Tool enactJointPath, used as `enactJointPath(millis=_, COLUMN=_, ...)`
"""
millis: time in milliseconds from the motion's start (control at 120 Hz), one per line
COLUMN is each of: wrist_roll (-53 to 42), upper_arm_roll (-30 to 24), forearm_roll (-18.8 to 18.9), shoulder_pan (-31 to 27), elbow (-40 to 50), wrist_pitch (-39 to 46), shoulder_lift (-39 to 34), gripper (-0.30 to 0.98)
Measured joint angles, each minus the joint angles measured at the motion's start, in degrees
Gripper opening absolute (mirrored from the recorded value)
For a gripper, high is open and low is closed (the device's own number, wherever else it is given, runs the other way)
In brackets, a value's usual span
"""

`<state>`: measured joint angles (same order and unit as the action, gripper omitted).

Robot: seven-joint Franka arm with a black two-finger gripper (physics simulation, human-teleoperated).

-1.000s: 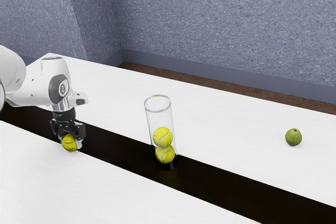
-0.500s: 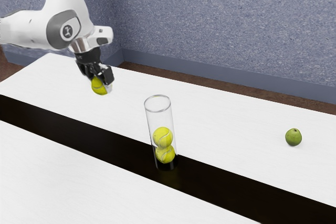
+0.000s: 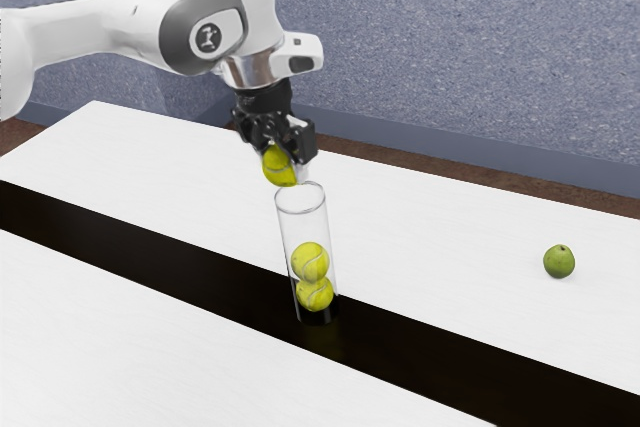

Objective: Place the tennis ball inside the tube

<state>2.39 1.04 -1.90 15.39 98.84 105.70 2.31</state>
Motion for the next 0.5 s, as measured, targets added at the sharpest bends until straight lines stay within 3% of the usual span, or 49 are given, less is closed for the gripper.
enactJointPath(millis=283, wrist_roll=7.11, upper_arm_roll=-0.55, forearm_roll=-1.02, shoulder_pan=-5.87, elbow=-2.27, wrist_pitch=-1.02, shoulder_lift=3.97, gripper=0.37)
enactJointPath(millis=500, wrist_roll=10.95, upper_arm_roll=-1.44, forearm_roll=-0.96, shoulder_pan=-4.87, elbow=-5.11, wrist_pitch=-1.26, shoulder_lift=6.72, gripper=0.38)
